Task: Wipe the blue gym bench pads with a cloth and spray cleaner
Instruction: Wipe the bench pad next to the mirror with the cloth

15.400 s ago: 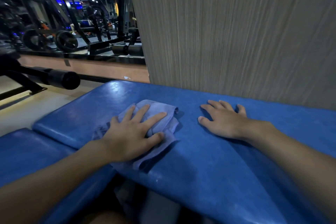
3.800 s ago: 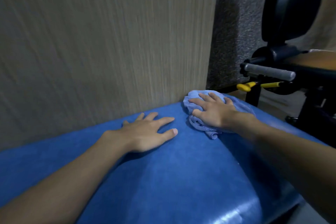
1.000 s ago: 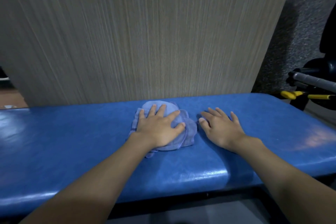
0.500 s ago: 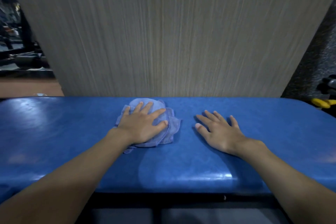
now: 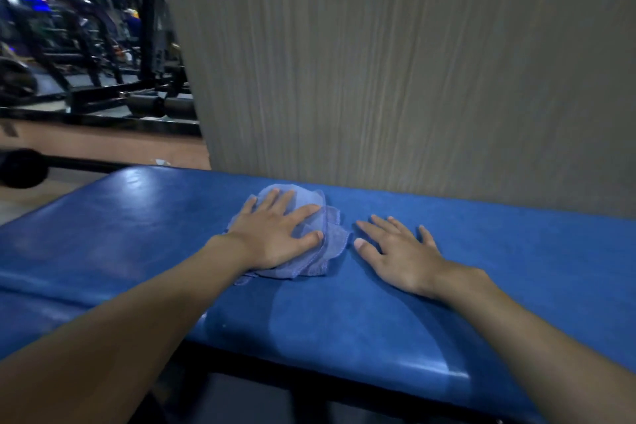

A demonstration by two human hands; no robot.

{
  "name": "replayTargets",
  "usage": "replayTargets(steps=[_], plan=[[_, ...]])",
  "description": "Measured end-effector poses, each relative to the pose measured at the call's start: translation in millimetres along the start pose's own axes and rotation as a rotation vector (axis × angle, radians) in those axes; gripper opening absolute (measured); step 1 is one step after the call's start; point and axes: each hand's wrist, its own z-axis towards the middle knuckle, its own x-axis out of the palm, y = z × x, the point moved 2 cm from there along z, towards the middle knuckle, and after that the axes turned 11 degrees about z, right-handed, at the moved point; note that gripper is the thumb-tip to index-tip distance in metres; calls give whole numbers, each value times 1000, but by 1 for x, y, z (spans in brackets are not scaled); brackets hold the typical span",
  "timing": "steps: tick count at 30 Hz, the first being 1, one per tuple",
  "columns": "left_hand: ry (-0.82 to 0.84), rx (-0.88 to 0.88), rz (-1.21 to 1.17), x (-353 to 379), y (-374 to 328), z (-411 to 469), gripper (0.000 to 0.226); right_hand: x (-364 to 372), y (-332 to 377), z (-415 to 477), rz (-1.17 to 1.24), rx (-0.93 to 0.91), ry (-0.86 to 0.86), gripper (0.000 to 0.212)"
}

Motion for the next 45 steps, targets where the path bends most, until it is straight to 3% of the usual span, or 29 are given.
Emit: replayTargets(steps=[4, 11, 19, 22, 24, 28, 30, 32, 36, 41, 45], plan=[[7, 3, -10, 8, 35, -5, 67, 3, 15, 11, -79, 11, -70, 54], [16, -97, 19, 22, 97, -14, 92, 24, 79, 44, 6, -138, -12, 55], [32, -238, -40, 38, 173, -27, 91, 65, 168, 78, -44, -314, 95, 58], [57, -284, -14, 44, 208, -36, 73, 78, 191, 89, -47, -339, 110, 61], [61, -326, -9, 49, 234, -44, 70, 86, 199, 94, -38, -351, 118, 61], [114, -433, -63, 55, 278, -66, 85, 93, 199, 98, -52, -346, 110, 63], [129, -492, -52, 56, 292, -77, 78, 94, 197, 97, -51, -351, 110, 63], [116, -533, -53, 57, 303, -86, 66, 94, 197, 97, -48, -352, 112, 63], [139, -585, -68, 61, 313, -107, 71, 93, 197, 95, -19, -365, 106, 62], [97, -603, -12, 53, 286, -127, 61, 82, 195, 89, 116, -412, 86, 52], [139, -550, 12, 51, 265, -134, 92, 65, 178, 77, 40, -411, 97, 47]])
